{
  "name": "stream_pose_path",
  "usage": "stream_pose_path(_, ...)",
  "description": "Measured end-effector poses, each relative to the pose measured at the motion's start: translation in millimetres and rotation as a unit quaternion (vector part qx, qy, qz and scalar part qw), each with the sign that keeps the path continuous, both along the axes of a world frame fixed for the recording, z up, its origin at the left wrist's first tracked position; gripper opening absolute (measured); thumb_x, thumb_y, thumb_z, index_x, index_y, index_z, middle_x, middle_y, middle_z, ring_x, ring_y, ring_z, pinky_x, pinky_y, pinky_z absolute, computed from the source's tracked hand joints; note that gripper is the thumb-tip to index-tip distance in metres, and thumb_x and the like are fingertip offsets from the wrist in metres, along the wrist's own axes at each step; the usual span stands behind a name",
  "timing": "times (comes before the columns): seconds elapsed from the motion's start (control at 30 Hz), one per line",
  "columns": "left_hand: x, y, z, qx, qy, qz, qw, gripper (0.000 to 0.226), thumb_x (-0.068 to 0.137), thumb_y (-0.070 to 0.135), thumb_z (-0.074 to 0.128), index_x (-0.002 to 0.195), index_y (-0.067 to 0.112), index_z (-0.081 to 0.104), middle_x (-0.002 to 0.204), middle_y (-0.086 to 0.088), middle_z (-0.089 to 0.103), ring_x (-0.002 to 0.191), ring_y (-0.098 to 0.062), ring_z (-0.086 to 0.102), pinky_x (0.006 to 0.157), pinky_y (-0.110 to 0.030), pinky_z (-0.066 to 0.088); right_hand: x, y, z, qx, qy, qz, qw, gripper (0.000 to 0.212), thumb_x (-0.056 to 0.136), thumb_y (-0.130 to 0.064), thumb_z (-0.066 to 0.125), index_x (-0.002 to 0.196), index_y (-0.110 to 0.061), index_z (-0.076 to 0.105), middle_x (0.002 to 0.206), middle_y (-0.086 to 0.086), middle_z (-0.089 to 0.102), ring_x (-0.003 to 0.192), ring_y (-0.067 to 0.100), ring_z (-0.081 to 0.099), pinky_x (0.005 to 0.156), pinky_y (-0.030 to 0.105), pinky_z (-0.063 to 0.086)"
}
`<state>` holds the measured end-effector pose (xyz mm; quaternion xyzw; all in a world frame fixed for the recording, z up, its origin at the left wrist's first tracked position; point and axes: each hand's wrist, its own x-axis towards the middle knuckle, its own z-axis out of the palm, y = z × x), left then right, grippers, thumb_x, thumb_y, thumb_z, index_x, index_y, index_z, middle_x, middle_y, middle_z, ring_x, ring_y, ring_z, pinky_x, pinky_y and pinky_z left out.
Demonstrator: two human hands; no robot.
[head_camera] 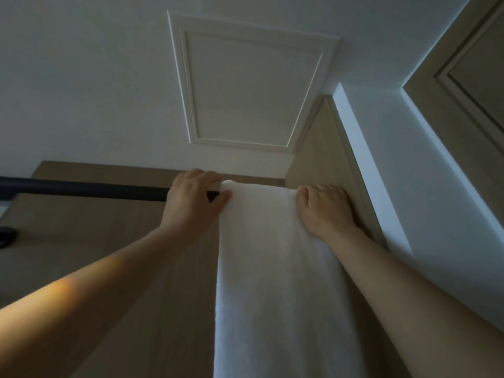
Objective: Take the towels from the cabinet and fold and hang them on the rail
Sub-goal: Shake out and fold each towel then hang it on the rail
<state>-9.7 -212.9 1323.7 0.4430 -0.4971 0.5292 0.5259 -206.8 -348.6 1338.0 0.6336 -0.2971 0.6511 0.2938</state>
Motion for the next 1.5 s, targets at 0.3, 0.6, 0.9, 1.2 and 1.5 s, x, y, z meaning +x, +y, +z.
stream_pose_path(0.3,-9.1,-16.6,-45.2,0.192,0.231,-0.280,0.912,0.048,0.086,0.056,0.061,0.100,0.011,0.068,0.088,0.001,0.070,0.071,-0.007,0.066,0.052,-0.017,0.046,-0.8,4.7,0.9,0.017,0.016,-0.030,0.999,0.046,0.104,-0.025,0.027,0.095,-0.003,0.066,0.110,0.016,0.069,0.104,0.033,0.060,0.093,0.038,0.038)
stream_pose_path(0.6,-33.5,-18.6,-44.8,0.071,0.279,-0.347,0.893,0.036,0.088,0.037,0.067,0.072,0.006,0.057,0.066,-0.014,0.053,0.058,-0.021,0.049,0.056,-0.033,0.045,-17.0,29.2,-25.3,0.086,0.023,0.155,0.984,0.041,0.104,-0.024,0.029,0.129,0.000,0.051,0.133,0.018,0.052,0.126,0.032,0.043,0.102,0.035,0.030)
stream_pose_path(0.9,-39.2,-19.4,-43.8,0.058,0.274,-0.348,0.895,0.047,0.089,0.035,0.065,0.086,-0.011,0.062,0.069,-0.014,0.059,0.060,-0.022,0.054,0.056,-0.031,0.047,-20.5,25.1,-107.5,0.202,-0.077,0.356,0.909,0.058,0.097,-0.032,0.053,0.150,-0.025,0.029,0.138,-0.003,0.050,0.105,0.007,0.054,0.082,0.023,0.040)
stream_pose_path(1.2,-33.2,-13.7,8.3,0.052,0.235,-0.234,0.942,0.035,0.090,0.038,0.065,0.101,0.006,0.058,0.094,-0.005,0.062,0.078,-0.019,0.060,0.060,-0.026,0.040,-22.7,31.8,-45.6,0.019,-0.109,0.282,0.953,0.038,0.094,-0.015,0.061,0.132,-0.015,0.055,0.132,0.003,0.056,0.103,0.007,0.049,0.068,-0.003,0.027)
stream_pose_path(1.5,-38.2,-16.7,59.6,0.117,0.190,0.114,0.968,0.035,0.097,0.038,0.050,0.123,0.013,0.049,0.125,-0.011,0.059,0.117,-0.032,0.055,0.086,-0.037,0.035,-13.8,19.2,13.1,0.126,-0.016,0.069,0.990,0.037,0.102,-0.033,0.043,0.115,-0.008,0.067,0.125,0.019,0.063,0.120,0.033,0.054,0.093,0.035,0.044)
